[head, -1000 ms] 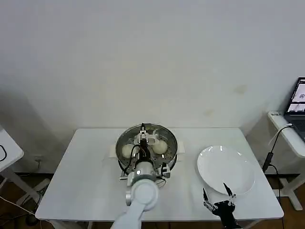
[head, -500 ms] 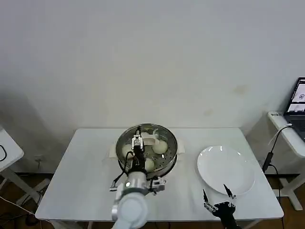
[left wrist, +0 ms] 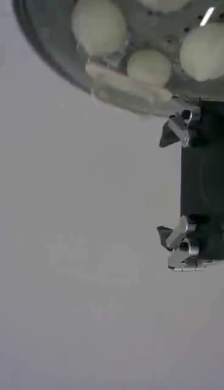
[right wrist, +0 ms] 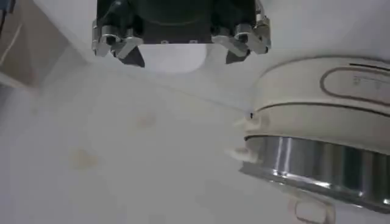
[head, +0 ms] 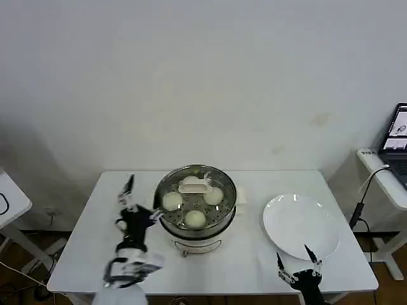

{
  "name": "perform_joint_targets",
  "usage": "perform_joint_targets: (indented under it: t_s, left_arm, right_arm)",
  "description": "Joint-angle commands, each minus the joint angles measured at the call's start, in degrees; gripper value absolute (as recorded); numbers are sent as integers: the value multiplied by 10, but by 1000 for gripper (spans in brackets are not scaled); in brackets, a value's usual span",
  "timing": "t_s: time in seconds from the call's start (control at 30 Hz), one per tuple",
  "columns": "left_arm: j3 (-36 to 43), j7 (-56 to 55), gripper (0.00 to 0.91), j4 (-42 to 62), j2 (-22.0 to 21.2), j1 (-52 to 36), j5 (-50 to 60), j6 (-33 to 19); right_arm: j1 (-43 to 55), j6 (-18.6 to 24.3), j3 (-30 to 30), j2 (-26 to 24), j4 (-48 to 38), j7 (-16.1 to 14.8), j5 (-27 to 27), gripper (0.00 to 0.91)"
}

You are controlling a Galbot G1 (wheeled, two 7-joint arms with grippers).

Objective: Take steamed baozi put them in steamer then cover it.

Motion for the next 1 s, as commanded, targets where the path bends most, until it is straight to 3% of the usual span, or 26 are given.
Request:
perform_joint_targets:
  t_s: [0.03, 0.13, 0.3, 0.5, 0.7, 1.0]
  left_arm:
    - [-256, -89, 907, 31, 9, 148, -567, -162]
    - [-253, -89, 907, 33, 0, 165, -583, -143]
    - [-232, -75, 907, 39, -10, 206, -577, -163]
    - [-216, -62, 907, 47, -19, 233, -567, -167]
    - [-205, -48, 907, 58, -26, 242, -555, -167]
    - [-197, -47, 907, 61, -28, 257, -545, -176]
  right_arm:
    - [-1, -21, -23, -41, 6, 3, 52, 907]
    - [0, -22, -23, -44, 3, 4, 56, 907]
    - [-9, -49, -31, -57, 24, 1, 72, 907]
    - [-34, -119, -62, -89, 62, 24, 136, 907]
    - [-41, -126, -93, -110, 75, 46, 162, 907]
    - [-32, -138, -124, -112, 73, 66, 159, 907]
